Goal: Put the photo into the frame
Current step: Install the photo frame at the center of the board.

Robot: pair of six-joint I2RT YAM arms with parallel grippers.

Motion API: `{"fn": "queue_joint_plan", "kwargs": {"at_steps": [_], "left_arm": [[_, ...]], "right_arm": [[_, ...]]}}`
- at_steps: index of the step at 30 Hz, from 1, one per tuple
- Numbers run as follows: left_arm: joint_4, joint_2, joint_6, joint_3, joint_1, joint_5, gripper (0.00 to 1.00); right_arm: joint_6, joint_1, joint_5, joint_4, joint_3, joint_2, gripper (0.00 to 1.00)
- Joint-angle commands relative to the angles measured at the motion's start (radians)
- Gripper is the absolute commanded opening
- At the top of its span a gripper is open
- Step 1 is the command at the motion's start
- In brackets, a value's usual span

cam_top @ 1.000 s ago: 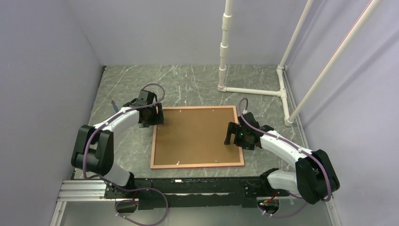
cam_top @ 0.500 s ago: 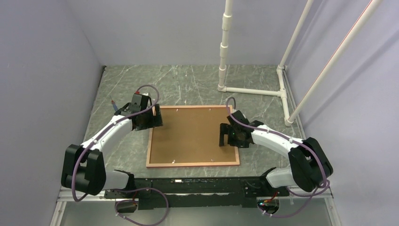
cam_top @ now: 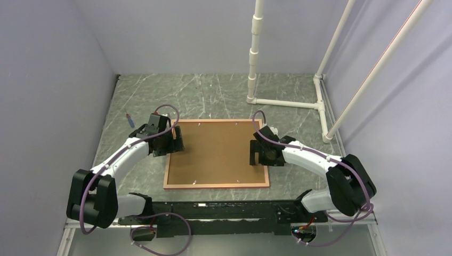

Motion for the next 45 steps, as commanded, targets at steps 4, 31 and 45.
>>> {"fn": "queue_joint_plan", "kwargs": {"at_steps": [4, 31, 45], "left_arm": [[0.035, -0.035, -0.019, -0.031, 0.005, 0.05, 0.87], [0.03, -0.055, -0.014, -0.044, 0.005, 0.071, 0.86], [0.026, -0.174, 0.007, -0.072, 0.003, 0.158, 0.88]], "right_arm": [[-0.046, -0.069, 0.001, 0.022, 0.0, -0.007, 0.87], [-0.089, -0.155, -0.124, 0.053, 0.006, 0.071, 0.0], [-0.095, -0.188, -0.24, 0.079, 0.034, 0.024, 0.65]]}}
